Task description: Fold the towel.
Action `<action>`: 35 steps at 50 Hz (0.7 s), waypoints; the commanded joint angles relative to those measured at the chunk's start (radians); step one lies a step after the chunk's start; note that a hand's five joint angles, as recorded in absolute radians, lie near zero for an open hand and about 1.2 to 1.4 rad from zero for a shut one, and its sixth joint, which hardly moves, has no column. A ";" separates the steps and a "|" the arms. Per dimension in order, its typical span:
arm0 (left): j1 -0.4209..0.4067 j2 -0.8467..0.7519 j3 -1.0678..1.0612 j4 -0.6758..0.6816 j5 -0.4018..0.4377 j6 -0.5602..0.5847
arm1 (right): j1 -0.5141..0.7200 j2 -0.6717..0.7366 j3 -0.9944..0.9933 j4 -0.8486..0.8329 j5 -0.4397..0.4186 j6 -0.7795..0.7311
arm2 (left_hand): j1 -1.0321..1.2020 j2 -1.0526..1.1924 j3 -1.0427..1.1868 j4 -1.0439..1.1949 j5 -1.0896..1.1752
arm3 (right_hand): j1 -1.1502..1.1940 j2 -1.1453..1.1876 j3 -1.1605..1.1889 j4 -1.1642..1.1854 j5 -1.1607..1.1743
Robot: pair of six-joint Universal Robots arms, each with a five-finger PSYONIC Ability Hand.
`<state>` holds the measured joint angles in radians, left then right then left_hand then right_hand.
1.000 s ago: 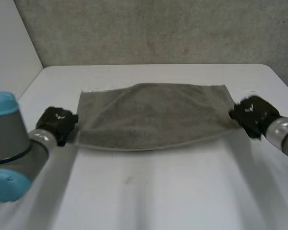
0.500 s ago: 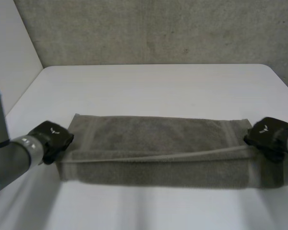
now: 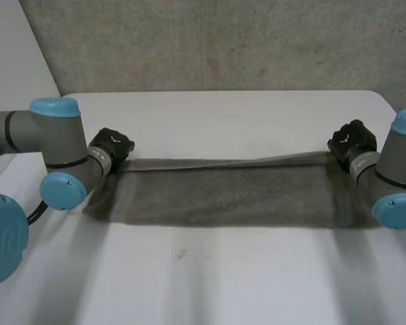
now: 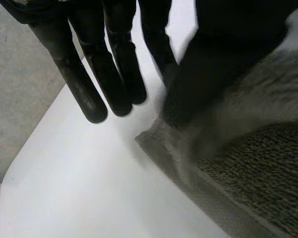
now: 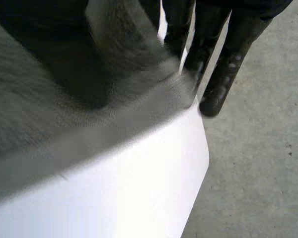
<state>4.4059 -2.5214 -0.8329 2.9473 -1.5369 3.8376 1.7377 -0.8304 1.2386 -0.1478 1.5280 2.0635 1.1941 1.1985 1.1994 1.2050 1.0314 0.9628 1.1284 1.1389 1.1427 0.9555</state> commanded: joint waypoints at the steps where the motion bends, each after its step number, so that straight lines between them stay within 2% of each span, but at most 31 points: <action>1: -0.023 -0.013 0.003 0.025 0.009 -0.001 | 0.028 0.025 0.035 -0.007 0.040 0.023 | -1.019 -1.023 -1.024 -1.030 -1.030 | -0.788 -0.954 -0.964 -0.968 -0.955; 4: -0.031 -0.005 -0.003 0.026 0.011 -0.001 | 0.031 -0.008 0.061 -0.006 0.044 0.061 | -1.019 -1.023 -1.024 -1.030 -1.031 | -0.788 -0.954 -0.964 -0.968 -0.955; 6: -0.034 0.057 -0.009 0.026 0.005 -0.007 | 0.028 -0.045 0.071 -0.004 0.043 0.098 | -1.019 -1.023 -1.024 -1.030 -1.031 | -0.788 -0.954 -0.964 -0.968 -0.955; 10: -0.036 0.133 -0.040 0.027 0.004 -0.029 | 0.020 -0.171 0.105 -0.001 0.034 0.261 | -1.019 -1.023 -1.024 -1.030 -1.031 | -0.788 -0.954 -0.964 -0.968 -0.955; 11: -0.037 0.168 -0.064 0.027 0.006 -0.055 | 0.020 -0.171 0.105 -0.001 0.034 0.262 | -1.019 -1.023 -1.024 -1.030 -1.031 | -0.788 -0.954 -0.964 -0.968 -0.955; 13: -0.039 0.211 -0.093 0.027 0.011 -0.088 | 0.020 -0.266 0.131 0.001 0.029 0.370 | -1.019 -1.023 -1.024 -1.030 -1.031 | -0.788 -0.954 -0.964 -0.968 -0.955; 16: -0.040 0.321 -0.162 0.030 0.015 -0.163 | 0.022 -0.347 0.176 0.005 0.012 0.432 | -1.019 -1.023 -1.024 -1.030 -1.031 | -0.788 -0.954 -0.964 -0.968 -0.955; 20: -0.033 0.462 -0.293 0.048 0.018 -0.240 | 0.019 -0.409 0.228 0.011 -0.026 0.443 | -1.019 -1.023 -1.024 -1.030 -1.031 | -0.788 -0.954 -0.964 -0.968 -0.955; 25: -0.030 0.568 -0.438 0.071 0.055 -0.259 | 0.006 -0.509 0.323 0.024 -0.083 0.452 | -1.019 -1.023 -1.024 -1.030 -1.031 | -0.788 -0.954 -0.964 -0.968 -0.955; 31: -0.028 0.612 -0.583 0.122 0.120 -0.265 | -0.055 -0.567 0.459 0.024 -0.144 0.451 | -0.986 -0.991 -0.992 -0.997 -0.998 | -0.788 -0.954 -0.964 -0.968 -0.955; 35: -0.025 0.602 -0.666 0.225 0.144 -0.288 | -0.086 -0.564 0.503 0.024 -0.186 0.452 | -0.986 -0.991 -0.992 -0.997 -0.998 | -0.788 -0.954 -0.964 -0.968 -0.955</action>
<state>4.3779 -1.9149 -1.3830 3.0595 -1.4360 3.5683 1.7027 -1.3871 1.6584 -0.1238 1.3993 2.5183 0.1775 0.1725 0.1730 0.1719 0.0278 0.2105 0.2319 0.2138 0.2338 0.0594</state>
